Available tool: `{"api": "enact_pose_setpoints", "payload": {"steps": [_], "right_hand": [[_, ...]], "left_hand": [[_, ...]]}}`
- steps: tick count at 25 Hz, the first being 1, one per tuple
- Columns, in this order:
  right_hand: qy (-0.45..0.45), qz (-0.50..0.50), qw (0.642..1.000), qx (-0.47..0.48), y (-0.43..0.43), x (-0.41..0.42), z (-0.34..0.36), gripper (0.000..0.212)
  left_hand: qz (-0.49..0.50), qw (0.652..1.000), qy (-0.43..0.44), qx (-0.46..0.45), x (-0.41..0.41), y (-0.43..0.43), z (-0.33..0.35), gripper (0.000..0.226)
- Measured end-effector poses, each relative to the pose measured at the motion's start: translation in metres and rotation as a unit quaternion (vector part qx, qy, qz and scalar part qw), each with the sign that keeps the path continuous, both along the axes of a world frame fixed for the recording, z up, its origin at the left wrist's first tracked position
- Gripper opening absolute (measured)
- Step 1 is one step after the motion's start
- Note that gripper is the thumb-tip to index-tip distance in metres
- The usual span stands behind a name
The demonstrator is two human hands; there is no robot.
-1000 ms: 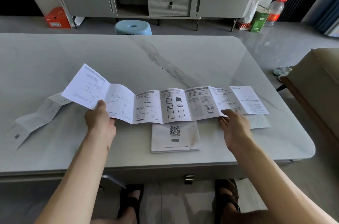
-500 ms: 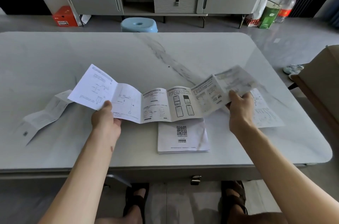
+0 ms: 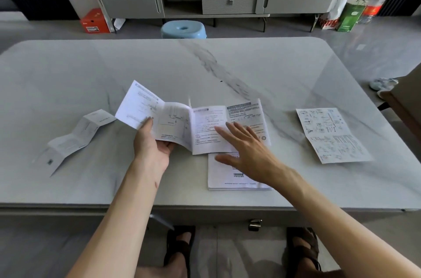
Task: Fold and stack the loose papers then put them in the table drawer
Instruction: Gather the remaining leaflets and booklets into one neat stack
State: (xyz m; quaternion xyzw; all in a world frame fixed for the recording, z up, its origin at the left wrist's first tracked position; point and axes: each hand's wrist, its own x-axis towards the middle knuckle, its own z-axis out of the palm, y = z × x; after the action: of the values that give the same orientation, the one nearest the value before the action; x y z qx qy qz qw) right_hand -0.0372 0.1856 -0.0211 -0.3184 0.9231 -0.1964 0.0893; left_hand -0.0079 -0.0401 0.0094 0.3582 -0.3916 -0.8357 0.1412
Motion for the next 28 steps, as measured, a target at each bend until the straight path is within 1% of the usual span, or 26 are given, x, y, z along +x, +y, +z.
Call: {"api": "enact_pose_setpoints", "payload": {"steps": [2,5,7,8,9,10,12,13,14,15,16,17,18,19,20,21,22,23,24,26,27,28], "right_hand": [[-0.003,0.001,1.000,-0.010,-0.006,0.002,0.000,0.080],[0.007,0.004,1.000,-0.025,-0.019,0.001,0.002,0.063],[0.008,0.003,1.000,-0.027,-0.031,0.002,0.002,0.056],[0.024,-0.004,0.999,-0.034,-0.037,0.002,0.001,0.053],[0.053,-0.025,0.997,-0.052,-0.041,0.002,0.001,0.049],[0.098,-0.069,0.989,-0.082,-0.042,0.001,0.002,0.045],[0.180,-0.205,0.952,-0.138,-0.031,-0.010,0.009,0.044],[0.184,-0.267,0.934,-0.151,-0.021,-0.015,0.015,0.050],[0.151,-0.317,0.922,-0.165,-0.012,-0.017,0.019,0.059],[0.082,-0.357,0.910,-0.192,-0.005,-0.020,0.019,0.066],[-0.006,-0.386,0.891,-0.239,0.000,-0.021,0.019,0.069],[-0.095,-0.395,0.863,-0.301,0.002,-0.022,0.018,0.063],[-0.164,-0.380,0.836,-0.361,0.003,-0.022,0.015,0.049],[-0.207,-0.362,0.814,-0.404,0.004,-0.022,0.014,0.032],[-0.245,-0.345,0.784,-0.454,0.004,-0.023,0.015,0.026],[-0.286,-0.332,0.745,-0.504,0.006,-0.026,0.019,0.036],[-0.341,-0.312,0.692,-0.555,0.009,-0.029,0.022,0.049],[-0.381,-0.296,0.652,-0.585,0.012,-0.032,0.025,0.060],[-0.407,-0.275,0.633,-0.598,0.015,-0.034,0.028,0.062],[-0.417,-0.254,0.649,-0.584,0.016,-0.031,0.024,0.056],[-0.412,-0.261,0.659,-0.572,0.016,-0.029,0.021,0.058],[-0.413,-0.267,0.658,-0.570,0.016,-0.028,0.020,0.061]], "left_hand": [[-0.020,1.000,-0.008,-0.006,-0.002,-0.001,-0.001,0.039],[-0.055,0.998,-0.011,-0.013,0.000,0.000,-0.002,0.047],[-0.079,0.996,-0.013,-0.026,0.003,0.002,-0.002,0.047],[-0.087,0.995,-0.020,-0.040,0.004,0.002,-0.002,0.043],[-0.086,0.994,-0.034,-0.052,0.006,0.001,-0.004,0.038],[-0.079,0.994,-0.053,-0.063,0.006,0.000,-0.006,0.034],[-0.066,0.992,-0.079,-0.076,0.005,-0.002,-0.013,0.033],[-0.063,0.991,-0.085,-0.081,0.005,-0.001,-0.015,0.034],[-0.060,0.991,-0.091,-0.084,0.004,0.000,-0.015,0.036],[-0.054,0.991,-0.092,-0.082,0.003,0.000,-0.016,0.036],[-0.046,0.992,-0.088,-0.075,0.002,-0.001,-0.016,0.036],[-0.039,0.994,-0.078,-0.065,0.002,-0.001,-0.016,0.036],[-0.037,0.996,-0.060,-0.055,0.001,-0.001,-0.014,0.034],[-0.041,0.997,-0.035,-0.046,0.001,-0.002,-0.013,0.033],[-0.050,0.998,-0.006,-0.038,0.001,-0.002,-0.011,0.032],[-0.061,0.997,0.024,-0.030,0.000,-0.002,-0.009,0.032],[-0.070,0.996,0.050,-0.019,-0.001,-0.001,-0.007,0.032],[-0.077,0.995,0.068,-0.006,-0.001,0.000,-0.005,0.031],[-0.084,0.993,0.082,0.009,-0.002,0.001,-0.004,0.030],[-0.100,0.989,0.103,0.042,-0.004,0.005,-0.003,0.029],[-0.110,0.986,0.113,0.057,-0.005,0.008,-0.003,0.029],[-0.118,0.983,0.122,0.070,-0.005,0.011,-0.002,0.028]]}}
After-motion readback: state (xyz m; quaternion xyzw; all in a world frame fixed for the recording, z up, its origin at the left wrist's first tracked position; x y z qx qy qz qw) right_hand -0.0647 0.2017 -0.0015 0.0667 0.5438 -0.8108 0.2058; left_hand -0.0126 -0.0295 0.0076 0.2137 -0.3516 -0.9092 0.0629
